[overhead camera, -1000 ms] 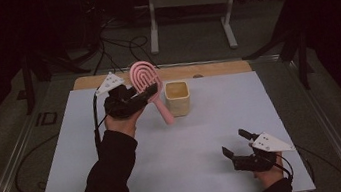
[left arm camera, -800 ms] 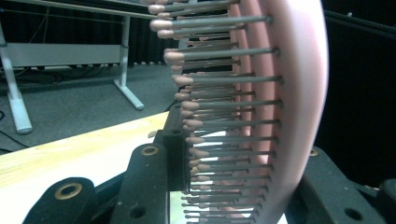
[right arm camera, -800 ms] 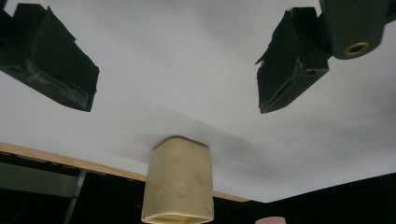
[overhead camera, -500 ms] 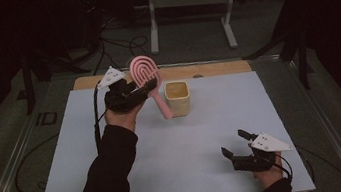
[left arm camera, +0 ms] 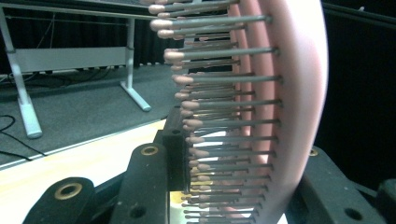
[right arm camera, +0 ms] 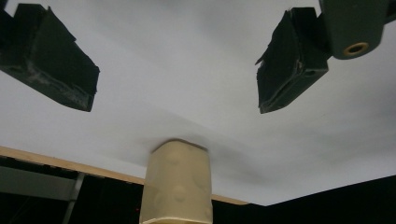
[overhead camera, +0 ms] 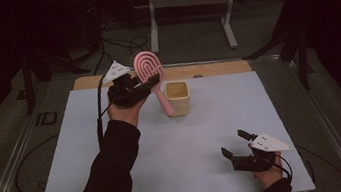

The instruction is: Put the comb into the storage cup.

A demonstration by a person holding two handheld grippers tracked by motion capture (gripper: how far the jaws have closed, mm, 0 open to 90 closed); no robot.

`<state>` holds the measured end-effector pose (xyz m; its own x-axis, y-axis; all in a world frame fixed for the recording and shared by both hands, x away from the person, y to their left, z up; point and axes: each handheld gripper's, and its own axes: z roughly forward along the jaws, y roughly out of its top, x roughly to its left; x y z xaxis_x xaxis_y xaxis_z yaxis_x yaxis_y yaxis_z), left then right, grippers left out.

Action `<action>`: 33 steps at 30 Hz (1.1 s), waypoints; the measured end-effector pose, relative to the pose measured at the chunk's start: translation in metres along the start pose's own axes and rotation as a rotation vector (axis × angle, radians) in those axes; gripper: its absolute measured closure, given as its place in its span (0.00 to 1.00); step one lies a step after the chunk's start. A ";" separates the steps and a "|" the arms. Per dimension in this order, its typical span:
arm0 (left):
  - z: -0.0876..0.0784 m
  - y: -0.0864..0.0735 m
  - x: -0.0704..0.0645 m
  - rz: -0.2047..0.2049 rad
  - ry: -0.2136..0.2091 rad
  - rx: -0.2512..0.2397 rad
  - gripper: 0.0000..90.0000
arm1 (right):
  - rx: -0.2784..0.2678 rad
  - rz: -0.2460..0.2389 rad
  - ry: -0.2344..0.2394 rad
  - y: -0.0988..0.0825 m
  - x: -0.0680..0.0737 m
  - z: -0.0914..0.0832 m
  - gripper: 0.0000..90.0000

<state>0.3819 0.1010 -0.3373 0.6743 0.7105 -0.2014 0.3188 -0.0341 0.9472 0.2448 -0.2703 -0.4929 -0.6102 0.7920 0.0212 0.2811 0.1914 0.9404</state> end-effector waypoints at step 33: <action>0.014 0.012 0.009 -0.032 0.079 -0.022 0.72 | 0.011 0.006 0.006 -0.001 -0.001 0.001 0.14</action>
<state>0.4014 0.0970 -0.3318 0.6087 0.7646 -0.2118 0.3241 0.0041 0.9460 0.2461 -0.2700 -0.4939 -0.6131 0.7895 0.0291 0.2930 0.1930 0.9364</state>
